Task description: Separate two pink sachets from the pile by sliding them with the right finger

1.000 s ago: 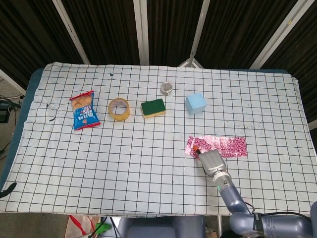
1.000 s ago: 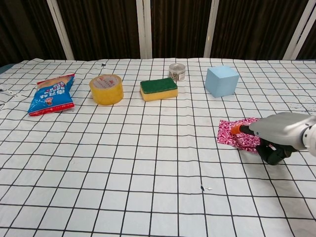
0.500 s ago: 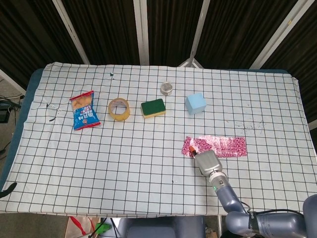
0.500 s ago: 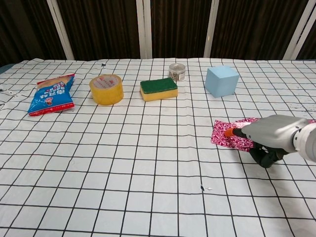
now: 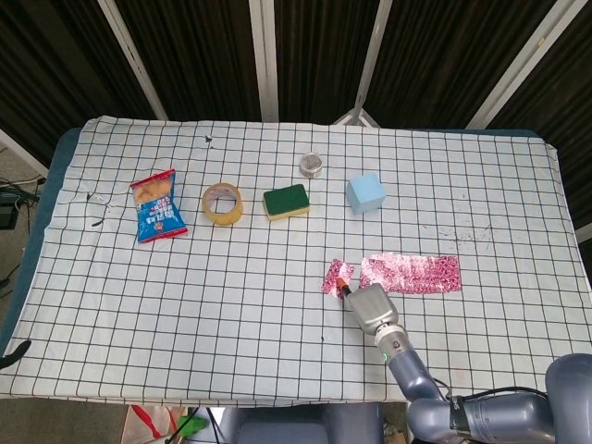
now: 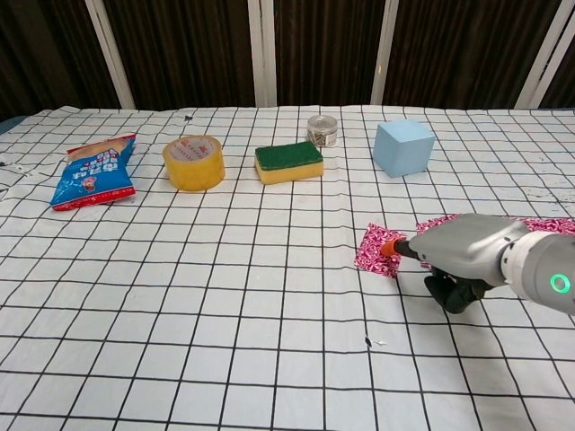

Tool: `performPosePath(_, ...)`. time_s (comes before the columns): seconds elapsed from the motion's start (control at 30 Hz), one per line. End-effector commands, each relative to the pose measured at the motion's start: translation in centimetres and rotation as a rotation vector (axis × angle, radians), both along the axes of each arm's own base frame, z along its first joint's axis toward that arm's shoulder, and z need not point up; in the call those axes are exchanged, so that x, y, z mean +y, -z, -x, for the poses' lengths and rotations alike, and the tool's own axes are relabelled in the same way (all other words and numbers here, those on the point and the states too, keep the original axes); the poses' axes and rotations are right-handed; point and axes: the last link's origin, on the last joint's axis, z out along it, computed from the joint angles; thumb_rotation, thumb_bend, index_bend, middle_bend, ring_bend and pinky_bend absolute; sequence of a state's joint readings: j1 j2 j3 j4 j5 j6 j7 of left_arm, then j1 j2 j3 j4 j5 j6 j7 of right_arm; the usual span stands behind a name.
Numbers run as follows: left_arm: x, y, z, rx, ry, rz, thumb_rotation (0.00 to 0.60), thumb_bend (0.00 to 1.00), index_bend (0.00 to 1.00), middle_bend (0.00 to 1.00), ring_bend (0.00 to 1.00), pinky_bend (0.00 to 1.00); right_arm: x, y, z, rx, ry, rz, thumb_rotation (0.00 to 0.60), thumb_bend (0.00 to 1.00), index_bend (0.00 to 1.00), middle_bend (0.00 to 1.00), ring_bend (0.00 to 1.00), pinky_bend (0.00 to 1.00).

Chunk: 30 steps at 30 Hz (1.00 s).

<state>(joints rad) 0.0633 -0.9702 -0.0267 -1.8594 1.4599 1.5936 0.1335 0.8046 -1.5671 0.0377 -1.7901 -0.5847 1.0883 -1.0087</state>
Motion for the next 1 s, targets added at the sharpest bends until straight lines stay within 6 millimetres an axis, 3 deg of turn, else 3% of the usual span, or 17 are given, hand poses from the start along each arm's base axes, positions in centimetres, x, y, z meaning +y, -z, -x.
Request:
performPosePath(0.03, 0.0, 0.0, 0.0, 0.000, -0.001, 0.000, 0.600, 0.26, 0.16, 0.02, 0.00, 0.06, 0.3, 0.5, -0.7, -0.002, -0.012, -0.011, 0.600, 0.77, 0.11, 0.84, 0.81, 0.64)
performPosePath(0.23, 0.0, -0.1, 0.1, -0.002, -0.002, -0.003, 0.600, 0.26, 0.16, 0.02, 0.00, 0.06, 0.4, 0.7, -1.8, -0.012, -0.026, -0.005, 0.600, 0.77, 0.11, 0.84, 0.81, 0.64)
performPosePath(0.43, 0.0, -0.1, 0.2, -0.001, -0.005, -0.001, 0.600, 0.26, 0.16, 0.02, 0.00, 0.06, -0.2, -1.2, -2.0, -0.046, -0.015, 0.061, 0.600, 0.77, 0.11, 0.84, 0.81, 0.64)
performPosePath(0.73, 0.0, 0.0, 0.1, 0.006, -0.008, -0.002, 0.600, 0.26, 0.16, 0.02, 0.00, 0.06, -1.0, -3.8, 0.3, -0.055, 0.051, 0.123, 0.600, 0.78, 0.11, 0.84, 0.81, 0.64)
performPosePath(1.0, 0.0, 0.0, 0.0, 0.012, -0.013, -0.011, 0.600, 0.26, 0.16, 0.02, 0.00, 0.06, -1.5, -4.3, 2.2, -0.035, 0.090, 0.117, 0.600, 0.78, 0.11, 0.84, 0.81, 0.64)
